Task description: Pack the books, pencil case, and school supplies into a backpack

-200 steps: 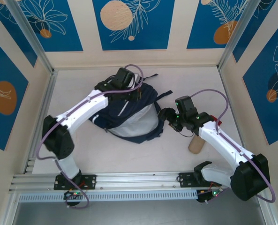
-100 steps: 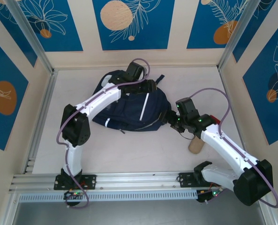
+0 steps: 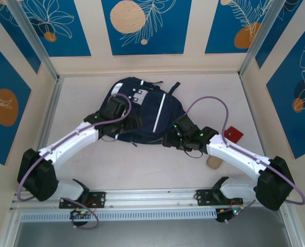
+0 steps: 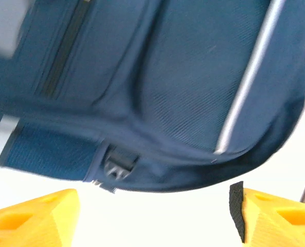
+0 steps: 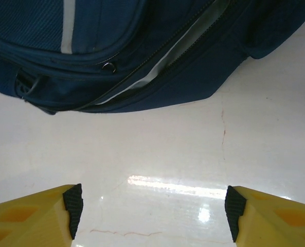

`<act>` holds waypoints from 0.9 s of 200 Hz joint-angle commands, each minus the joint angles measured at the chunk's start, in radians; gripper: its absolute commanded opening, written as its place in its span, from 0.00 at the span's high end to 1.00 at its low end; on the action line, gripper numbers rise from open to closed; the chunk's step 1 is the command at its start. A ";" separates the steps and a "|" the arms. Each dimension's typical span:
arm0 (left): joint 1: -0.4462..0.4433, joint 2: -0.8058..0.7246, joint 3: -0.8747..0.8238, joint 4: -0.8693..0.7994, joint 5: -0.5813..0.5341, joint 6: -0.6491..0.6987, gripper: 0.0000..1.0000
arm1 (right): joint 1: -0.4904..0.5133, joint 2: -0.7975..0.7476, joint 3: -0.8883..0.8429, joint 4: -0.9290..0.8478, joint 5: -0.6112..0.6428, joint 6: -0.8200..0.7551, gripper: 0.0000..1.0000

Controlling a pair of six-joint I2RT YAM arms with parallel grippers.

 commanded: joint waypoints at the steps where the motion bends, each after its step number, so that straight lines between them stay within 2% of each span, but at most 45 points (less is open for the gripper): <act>1: -0.038 -0.032 -0.120 0.091 -0.013 -0.097 0.28 | -0.016 0.036 0.058 0.017 0.008 0.024 0.22; 37: -0.138 -0.007 -0.190 0.134 -0.116 -0.106 0.45 | -0.088 0.092 0.089 0.026 -0.071 0.036 0.22; 62: -0.176 0.031 -0.207 0.143 -0.166 -0.101 0.55 | -0.131 0.109 0.094 0.032 -0.105 0.046 0.22; 92: -0.187 0.079 -0.219 0.190 -0.154 -0.110 0.55 | -0.159 0.120 0.091 0.032 -0.130 0.050 0.23; 110: -0.187 0.101 -0.221 0.191 -0.164 -0.133 0.52 | -0.172 0.122 0.087 0.031 -0.151 0.053 0.23; 146: -0.187 0.134 -0.238 0.260 -0.171 -0.136 0.53 | -0.182 0.124 0.072 0.046 -0.170 0.065 0.23; 180: -0.187 0.158 -0.223 0.253 -0.196 -0.140 0.54 | -0.182 0.130 0.083 0.038 -0.177 0.064 0.24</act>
